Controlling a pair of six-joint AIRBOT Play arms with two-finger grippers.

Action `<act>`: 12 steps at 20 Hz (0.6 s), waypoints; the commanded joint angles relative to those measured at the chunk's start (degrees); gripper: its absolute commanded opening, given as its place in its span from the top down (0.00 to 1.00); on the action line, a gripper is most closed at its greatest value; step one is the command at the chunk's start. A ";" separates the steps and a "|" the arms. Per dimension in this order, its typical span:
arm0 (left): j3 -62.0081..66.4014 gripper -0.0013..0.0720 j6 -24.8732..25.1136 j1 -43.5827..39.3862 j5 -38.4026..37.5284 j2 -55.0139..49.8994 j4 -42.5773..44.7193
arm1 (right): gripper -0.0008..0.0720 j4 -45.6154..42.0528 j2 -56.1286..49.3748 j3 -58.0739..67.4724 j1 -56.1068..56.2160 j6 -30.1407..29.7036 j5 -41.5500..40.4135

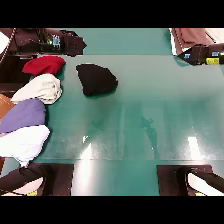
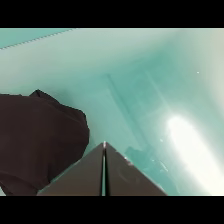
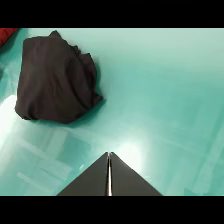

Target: Fold the shirts.

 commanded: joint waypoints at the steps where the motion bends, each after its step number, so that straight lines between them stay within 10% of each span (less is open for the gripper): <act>1: 0.00 0.95 0.00 0.04 0.02 -0.02 0.02 | 0.97 0.00 -0.02 0.07 0.02 0.02 0.02; 12: 0.00 0.95 -0.02 0.04 0.96 -0.02 -0.50 | 0.97 0.00 -0.02 0.07 0.02 0.02 0.00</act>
